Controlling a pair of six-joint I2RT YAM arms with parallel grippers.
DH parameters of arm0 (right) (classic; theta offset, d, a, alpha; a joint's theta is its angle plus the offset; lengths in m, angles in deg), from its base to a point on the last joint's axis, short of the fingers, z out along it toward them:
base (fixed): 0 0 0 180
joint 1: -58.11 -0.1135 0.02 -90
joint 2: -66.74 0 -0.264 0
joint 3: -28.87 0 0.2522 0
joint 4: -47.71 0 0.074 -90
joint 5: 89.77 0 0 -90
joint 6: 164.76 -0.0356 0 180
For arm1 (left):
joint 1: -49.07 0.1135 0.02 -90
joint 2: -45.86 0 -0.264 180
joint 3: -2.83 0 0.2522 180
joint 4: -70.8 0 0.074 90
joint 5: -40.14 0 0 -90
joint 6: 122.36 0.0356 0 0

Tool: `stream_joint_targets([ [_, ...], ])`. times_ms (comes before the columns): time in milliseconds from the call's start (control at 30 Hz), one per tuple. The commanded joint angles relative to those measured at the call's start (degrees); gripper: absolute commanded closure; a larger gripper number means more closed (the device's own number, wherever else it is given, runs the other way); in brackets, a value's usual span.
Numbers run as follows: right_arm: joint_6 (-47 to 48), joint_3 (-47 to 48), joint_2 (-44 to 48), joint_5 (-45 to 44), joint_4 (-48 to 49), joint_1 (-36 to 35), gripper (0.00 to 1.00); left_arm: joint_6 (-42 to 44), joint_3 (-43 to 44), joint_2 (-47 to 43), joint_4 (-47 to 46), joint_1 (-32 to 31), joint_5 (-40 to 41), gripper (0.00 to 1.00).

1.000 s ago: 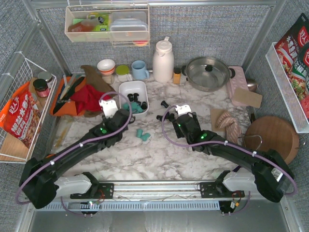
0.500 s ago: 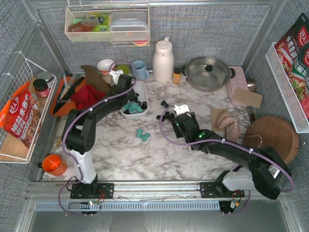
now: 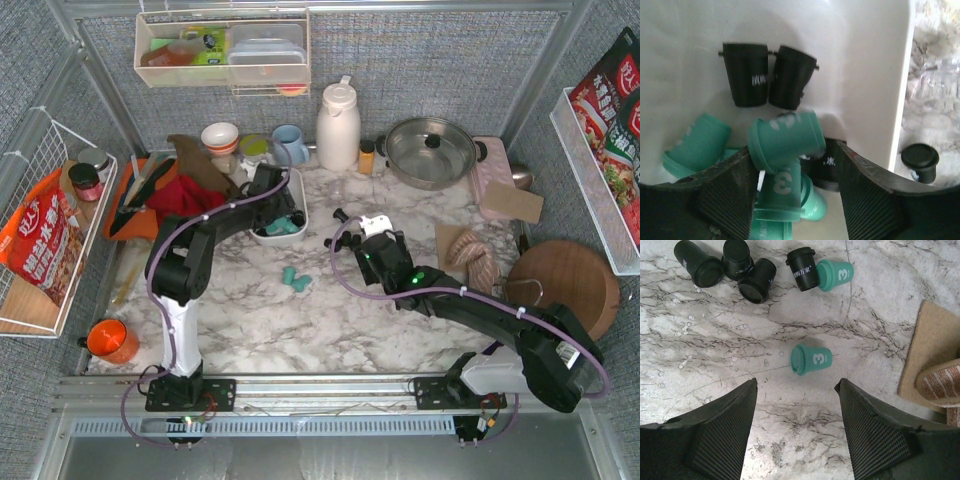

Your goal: Mix the coffee capsules in the storage basket

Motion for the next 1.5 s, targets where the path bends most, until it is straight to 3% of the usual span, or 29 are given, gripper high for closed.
stream_joint_targets([
  [0, -0.64, 0.58, 0.18, -0.53, -0.6, -0.01, 0.3, -0.7, -2.83, -3.91, -4.38, -0.38, -3.71, 0.29],
  [233, -0.82, 0.91, 0.2, -0.14, -1.04, -0.01, 0.3, 3.35, -8.21, -19.69, -2.94, -0.55, 3.27, 0.18],
  [367, -0.91, 1.21, 0.58, 0.57, -1.56, 0.01, 0.3, 7.34, -11.85, -31.96, 0.16, -0.49, 8.86, 0.01],
  [700, -0.21, -2.32, 2.54, 6.94, 5.52, -0.14, 0.3, 12.21, -27.13, -59.62, 3.12, -0.39, 16.83, 0.01],
  [900, -2.22, 0.09, -1.3, 8.62, 5.55, -0.14, 0.29, 16.03, -38.43, -73.14, 5.58, -0.38, 19.93, 0.01],
  [1200, -6.82, 7.95, -11.2, 12.77, 3.29, -1.92, 0.29, 24.28, -51.97, -81.73, 3.2, -0.34, 13.62, 0.01],
  [1467, -5.67, 17.05, -22.36, 17.06, 2.32, -6.16, 0.29, 27.85, -52.36, -84.08, 3.72, -0.38, 6.3, 0.01],
])
